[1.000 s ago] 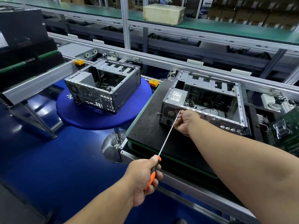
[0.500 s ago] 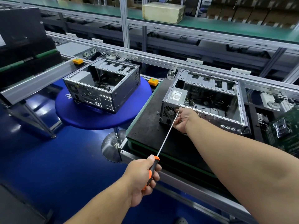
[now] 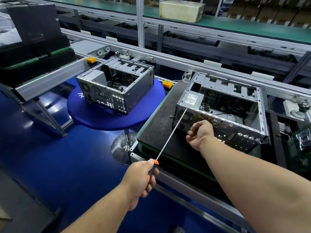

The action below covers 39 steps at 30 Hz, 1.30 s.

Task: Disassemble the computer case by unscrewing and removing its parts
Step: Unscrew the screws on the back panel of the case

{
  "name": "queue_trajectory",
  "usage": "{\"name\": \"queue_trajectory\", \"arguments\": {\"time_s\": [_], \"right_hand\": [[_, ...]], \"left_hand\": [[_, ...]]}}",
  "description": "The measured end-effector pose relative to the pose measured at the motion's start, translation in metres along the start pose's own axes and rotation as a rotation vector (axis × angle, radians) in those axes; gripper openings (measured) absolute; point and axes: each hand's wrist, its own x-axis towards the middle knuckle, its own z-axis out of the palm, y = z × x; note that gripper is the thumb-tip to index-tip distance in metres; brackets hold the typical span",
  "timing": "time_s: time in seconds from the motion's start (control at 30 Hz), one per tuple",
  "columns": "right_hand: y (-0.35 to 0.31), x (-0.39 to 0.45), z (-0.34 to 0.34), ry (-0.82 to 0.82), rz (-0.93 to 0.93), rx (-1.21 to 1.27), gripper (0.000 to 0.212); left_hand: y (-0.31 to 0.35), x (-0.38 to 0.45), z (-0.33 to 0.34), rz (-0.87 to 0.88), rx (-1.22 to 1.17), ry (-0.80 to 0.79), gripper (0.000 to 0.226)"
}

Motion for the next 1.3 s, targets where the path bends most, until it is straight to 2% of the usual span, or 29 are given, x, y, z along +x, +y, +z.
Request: {"name": "queue_trajectory", "arguments": {"time_s": [0.07, 0.17, 0.27, 0.37, 0.67, 0.87, 1.03, 1.3], "right_hand": [[0.002, -0.003, -0.002, -0.128, 0.01, 0.075, 0.006], [-0.001, 0.002, 0.001, -0.217, 0.048, 0.157, 0.011], [-0.002, 0.01, 0.006, -0.216, 0.143, 0.174, 0.017], [0.003, 0.02, 0.01, -0.194, 0.223, 0.07, 0.025], [0.025, 0.044, 0.01, -0.244, 0.336, 0.059, 0.054], [0.033, 0.059, 0.012, -0.311, 0.333, -0.324, 0.033], [0.04, 0.069, 0.01, -0.369, 0.313, -0.348, 0.027], [0.041, 0.079, 0.008, -0.353, 0.287, -0.399, 0.013]], "left_hand": [[0.001, 0.003, 0.004, 0.03, -0.017, 0.011, 0.044], [0.006, 0.007, 0.013, 0.076, -0.06, 0.021, 0.044], [0.01, 0.014, 0.019, 0.122, -0.073, 0.041, 0.044], [0.007, 0.018, 0.021, 0.148, -0.051, 0.086, 0.043], [-0.019, 0.023, 0.015, 0.089, 0.017, 0.261, 0.041], [-0.041, 0.024, 0.016, 0.095, 0.122, 0.325, 0.042], [-0.059, 0.028, 0.021, 0.094, 0.258, 0.351, 0.042], [-0.059, 0.038, 0.018, 0.049, 0.287, 0.405, 0.041]]}}
